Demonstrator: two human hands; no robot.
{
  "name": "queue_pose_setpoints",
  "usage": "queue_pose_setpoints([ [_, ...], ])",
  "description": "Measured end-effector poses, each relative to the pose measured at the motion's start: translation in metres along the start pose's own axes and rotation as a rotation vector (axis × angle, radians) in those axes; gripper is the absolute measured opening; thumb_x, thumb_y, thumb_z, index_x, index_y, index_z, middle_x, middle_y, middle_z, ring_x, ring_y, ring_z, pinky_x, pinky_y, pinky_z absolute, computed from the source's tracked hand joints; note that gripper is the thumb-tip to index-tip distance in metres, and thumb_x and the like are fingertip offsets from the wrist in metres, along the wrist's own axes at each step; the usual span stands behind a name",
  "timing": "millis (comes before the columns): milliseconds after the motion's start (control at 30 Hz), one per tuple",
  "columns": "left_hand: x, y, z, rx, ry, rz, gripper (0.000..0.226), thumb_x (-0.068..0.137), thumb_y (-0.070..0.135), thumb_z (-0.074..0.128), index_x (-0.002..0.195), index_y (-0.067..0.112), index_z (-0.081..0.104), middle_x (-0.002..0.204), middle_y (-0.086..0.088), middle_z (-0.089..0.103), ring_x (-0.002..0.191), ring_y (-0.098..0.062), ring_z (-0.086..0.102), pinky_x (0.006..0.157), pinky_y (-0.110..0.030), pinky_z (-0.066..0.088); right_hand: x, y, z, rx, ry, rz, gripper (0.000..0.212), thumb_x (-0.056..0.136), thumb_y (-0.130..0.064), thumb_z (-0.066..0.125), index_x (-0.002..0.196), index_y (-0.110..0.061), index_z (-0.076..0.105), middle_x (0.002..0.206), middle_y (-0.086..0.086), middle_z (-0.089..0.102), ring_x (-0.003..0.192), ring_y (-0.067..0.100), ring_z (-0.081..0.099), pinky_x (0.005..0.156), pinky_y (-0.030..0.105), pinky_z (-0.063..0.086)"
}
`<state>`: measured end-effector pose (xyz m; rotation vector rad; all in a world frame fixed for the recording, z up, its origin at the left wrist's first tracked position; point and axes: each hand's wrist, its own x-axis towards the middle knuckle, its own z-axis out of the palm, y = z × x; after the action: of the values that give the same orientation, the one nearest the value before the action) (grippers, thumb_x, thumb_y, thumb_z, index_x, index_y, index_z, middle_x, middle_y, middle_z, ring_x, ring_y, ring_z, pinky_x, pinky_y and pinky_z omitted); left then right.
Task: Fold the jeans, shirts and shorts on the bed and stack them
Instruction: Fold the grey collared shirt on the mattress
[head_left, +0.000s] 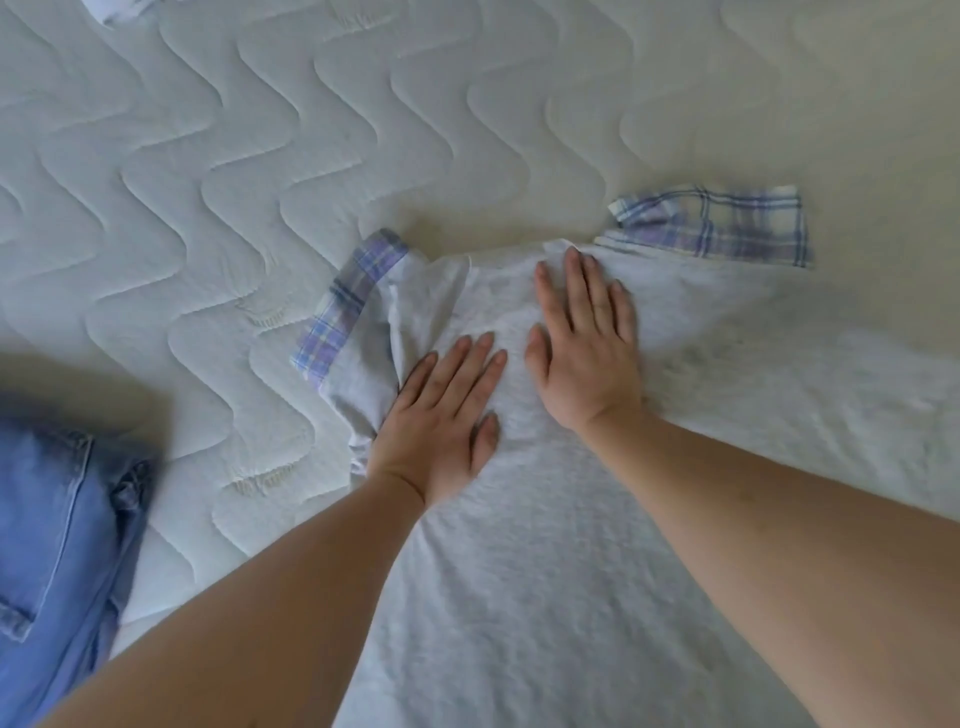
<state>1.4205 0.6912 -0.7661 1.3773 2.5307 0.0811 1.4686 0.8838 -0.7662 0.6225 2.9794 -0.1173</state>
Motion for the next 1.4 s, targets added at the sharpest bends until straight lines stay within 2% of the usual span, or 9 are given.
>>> queue_pose_setpoints([
  [233, 0.002, 0.004, -0.014, -0.048, -0.038, 0.005, 0.059, 0.103, 0.038, 0.025, 0.157, 0.014, 0.019, 0.165, -0.003, 0.011, 0.152, -0.02, 0.007, 0.123, -0.04, 0.007, 0.002, 0.002, 0.004, -0.001, -0.009, 0.001, 0.063, 0.098, -0.042, 0.024, 0.157, -0.024, 0.011, 0.164, 0.008, 0.006, 0.152, 0.023, 0.004, 0.121, 0.046, 0.009],
  [367, 0.02, -0.01, -0.049, -0.206, 0.251, 0.098, 0.035, 0.094, 0.015, 0.049, 0.124, 0.009, 0.065, 0.131, -0.012, 0.061, 0.121, -0.032, 0.057, 0.105, -0.039, 0.037, 0.002, 0.002, 0.006, 0.008, 0.005, 0.009, 0.063, 0.096, -0.04, 0.029, 0.157, -0.024, 0.016, 0.164, 0.006, 0.01, 0.151, 0.022, 0.008, 0.121, 0.046, 0.009],
  [467, 0.055, -0.039, -0.083, -0.157, 0.361, -0.062, 0.047, 0.079, -0.001, 0.055, 0.123, 0.011, 0.064, 0.128, -0.011, 0.061, 0.117, -0.032, 0.056, 0.102, -0.041, 0.034, 0.001, 0.003, 0.007, -0.001, 0.008, -0.002, 0.064, 0.096, -0.04, 0.028, 0.157, -0.024, 0.016, 0.164, 0.006, 0.009, 0.151, 0.023, 0.007, 0.121, 0.046, 0.009],
  [600, 0.097, -0.088, -0.105, -0.298, -0.045, -0.202, 0.035, 0.099, 0.034, 0.052, 0.13, 0.02, 0.059, 0.134, -0.003, 0.053, 0.125, -0.029, 0.046, 0.104, -0.041, 0.03, 0.002, 0.003, 0.007, 0.01, 0.014, 0.002, 0.064, 0.096, -0.04, 0.026, 0.157, -0.023, 0.017, 0.164, 0.007, 0.01, 0.151, 0.023, 0.007, 0.121, 0.047, 0.009],
  [733, 0.101, -0.121, -0.113, -0.196, -0.339, 0.01, 0.074, 0.072, 0.076, 0.051, 0.125, 0.026, 0.058, 0.114, 0.0, 0.056, 0.111, -0.024, 0.048, 0.097, -0.039, 0.03, 0.002, 0.003, 0.006, 0.01, 0.013, -0.004, 0.064, 0.096, -0.04, 0.025, 0.157, -0.023, 0.015, 0.164, 0.007, 0.009, 0.151, 0.024, 0.007, 0.121, 0.047, 0.01],
  [967, 0.06, -0.157, -0.119, -0.432, -0.196, -0.293, 0.037, 0.081, 0.06, 0.066, 0.072, 0.026, 0.055, 0.066, 0.007, 0.053, 0.065, -0.011, 0.055, 0.052, -0.026, 0.038, 0.001, 0.003, 0.006, 0.02, 0.017, 0.003, 0.064, 0.095, -0.039, 0.027, 0.157, -0.023, 0.016, 0.164, 0.007, 0.01, 0.151, 0.024, 0.008, 0.121, 0.048, 0.01],
  [1067, 0.032, -0.176, -0.121, -0.342, 0.028, -0.527, 0.046, 0.092, 0.056, 0.052, 0.061, 0.022, 0.05, 0.067, 0.005, 0.049, 0.063, -0.014, 0.048, 0.059, -0.032, 0.032, 0.002, 0.003, 0.006, 0.031, 0.021, 0.007, 0.064, 0.095, -0.038, 0.028, 0.157, -0.023, 0.016, 0.164, 0.007, 0.01, 0.151, 0.023, 0.008, 0.121, 0.048, 0.009],
  [1200, 0.002, -0.179, -0.116, -0.282, -0.025, -0.715, 0.051, 0.096, 0.057, 0.045, 0.068, 0.016, 0.057, 0.069, -0.001, 0.057, 0.077, -0.028, 0.058, 0.065, -0.034, 0.036, 0.002, 0.003, 0.007, 0.032, 0.024, -0.001, 0.064, 0.095, -0.037, 0.027, 0.157, -0.023, 0.013, 0.164, 0.007, 0.008, 0.152, 0.023, 0.005, 0.121, 0.046, 0.006],
  [1400, 0.024, -0.137, -0.115, -0.196, 0.121, -0.349, 0.037, 0.096, 0.045, 0.053, 0.115, 0.017, 0.066, 0.116, -0.006, 0.064, 0.113, -0.031, 0.055, 0.1, -0.044, 0.035, 0.003, 0.004, 0.009, 0.02, 0.024, 0.002, 0.064, 0.095, -0.037, 0.027, 0.157, -0.024, 0.012, 0.165, 0.006, 0.008, 0.152, 0.022, 0.004, 0.122, 0.046, 0.006],
])
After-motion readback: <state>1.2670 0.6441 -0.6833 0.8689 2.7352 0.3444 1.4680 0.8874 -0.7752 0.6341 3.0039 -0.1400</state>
